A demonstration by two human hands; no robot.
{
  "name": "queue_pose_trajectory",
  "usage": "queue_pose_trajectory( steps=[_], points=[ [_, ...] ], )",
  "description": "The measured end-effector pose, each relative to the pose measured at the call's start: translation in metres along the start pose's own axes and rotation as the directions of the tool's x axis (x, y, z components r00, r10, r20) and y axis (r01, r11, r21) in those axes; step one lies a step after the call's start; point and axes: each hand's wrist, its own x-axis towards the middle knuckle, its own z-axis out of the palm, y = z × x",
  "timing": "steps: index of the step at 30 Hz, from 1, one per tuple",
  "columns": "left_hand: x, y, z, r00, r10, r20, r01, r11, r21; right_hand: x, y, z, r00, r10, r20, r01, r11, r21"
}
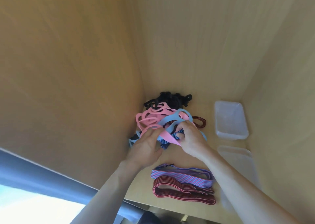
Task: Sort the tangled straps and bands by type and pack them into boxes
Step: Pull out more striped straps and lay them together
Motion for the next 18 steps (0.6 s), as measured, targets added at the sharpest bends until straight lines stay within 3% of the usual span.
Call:
queue_pose_trajectory(
  steps=[4, 8, 13, 18],
  points=[
    [0.025, 0.007, -0.010, 0.999, -0.026, 0.029, 0.020, 0.975, 0.221, 0.005, 0.000, -0.006, 1.000, 0.013, -0.025, -0.012, 0.998, 0.060],
    [0.039, 0.000, -0.027, 1.000, -0.027, 0.009, 0.023, 0.956, 0.292, 0.014, -0.001, -0.022, 0.998, 0.003, -0.056, 0.007, 0.984, 0.178],
    [0.048, -0.013, -0.038, 0.997, -0.035, -0.070, 0.052, 0.962, 0.270, 0.024, -0.010, -0.053, 0.990, 0.106, -0.092, -0.047, 0.867, 0.496],
    [0.059, -0.010, -0.049, 0.993, -0.069, -0.094, 0.092, 0.959, 0.270, 0.027, -0.017, -0.082, 0.982, 0.134, -0.136, -0.016, 0.768, 0.640]
  ],
)
